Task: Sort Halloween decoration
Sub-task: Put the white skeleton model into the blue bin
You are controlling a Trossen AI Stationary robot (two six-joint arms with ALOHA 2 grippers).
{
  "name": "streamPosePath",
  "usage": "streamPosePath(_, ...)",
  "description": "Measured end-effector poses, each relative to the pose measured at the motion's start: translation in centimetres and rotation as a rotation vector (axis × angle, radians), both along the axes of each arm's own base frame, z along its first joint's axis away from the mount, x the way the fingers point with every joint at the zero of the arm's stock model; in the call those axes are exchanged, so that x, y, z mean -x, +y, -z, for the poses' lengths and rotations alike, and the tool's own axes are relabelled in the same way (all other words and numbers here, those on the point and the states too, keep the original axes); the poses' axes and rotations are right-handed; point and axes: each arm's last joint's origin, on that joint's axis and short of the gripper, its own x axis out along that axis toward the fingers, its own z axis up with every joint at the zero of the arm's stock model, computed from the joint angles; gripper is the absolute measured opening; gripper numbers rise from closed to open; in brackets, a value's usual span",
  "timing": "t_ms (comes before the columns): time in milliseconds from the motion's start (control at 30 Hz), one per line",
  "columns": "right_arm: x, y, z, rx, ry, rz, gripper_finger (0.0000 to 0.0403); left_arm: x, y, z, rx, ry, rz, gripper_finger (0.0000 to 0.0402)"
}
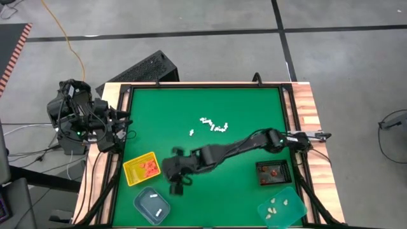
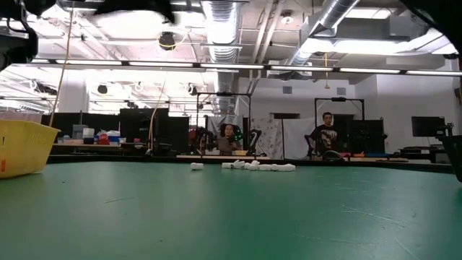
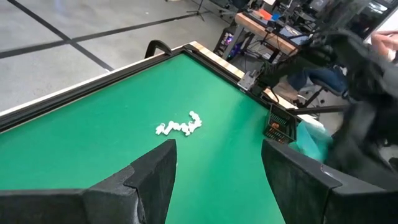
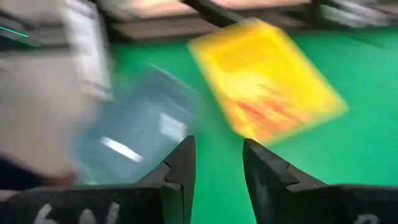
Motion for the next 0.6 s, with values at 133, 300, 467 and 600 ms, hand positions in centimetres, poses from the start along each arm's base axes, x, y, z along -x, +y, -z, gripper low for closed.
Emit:
streamPosePath(133, 2.6, -3.5, -2.2, 0.168, 0.105, 0.273, 0.0125, 0.0, 0.0, 0.0, -0.001, -0.001, -0.001, 0.0226)
streamPosePath(300, 3.7, -7.2, -3.0, 0.247, 0.186, 0.406, 0.0132, 0.0, 0.0, 0.0, -0.004, -0.002, -0.002, 0.0226)
streamPosePath(467, 3.4, -10.2, -1.3, 0.313, 0.329, 0.316, 0.0149, 0.0, 0.0, 0.0, -0.005, -0.003, -0.003, 0.0226)
streamPosePath(600, 2.9, -12.3, -0.4, 0.46, 0.409, 0.078, 0.0157, 0.0, 0.0, 0.0, -0.008, -0.002, -0.002, 0.0226)
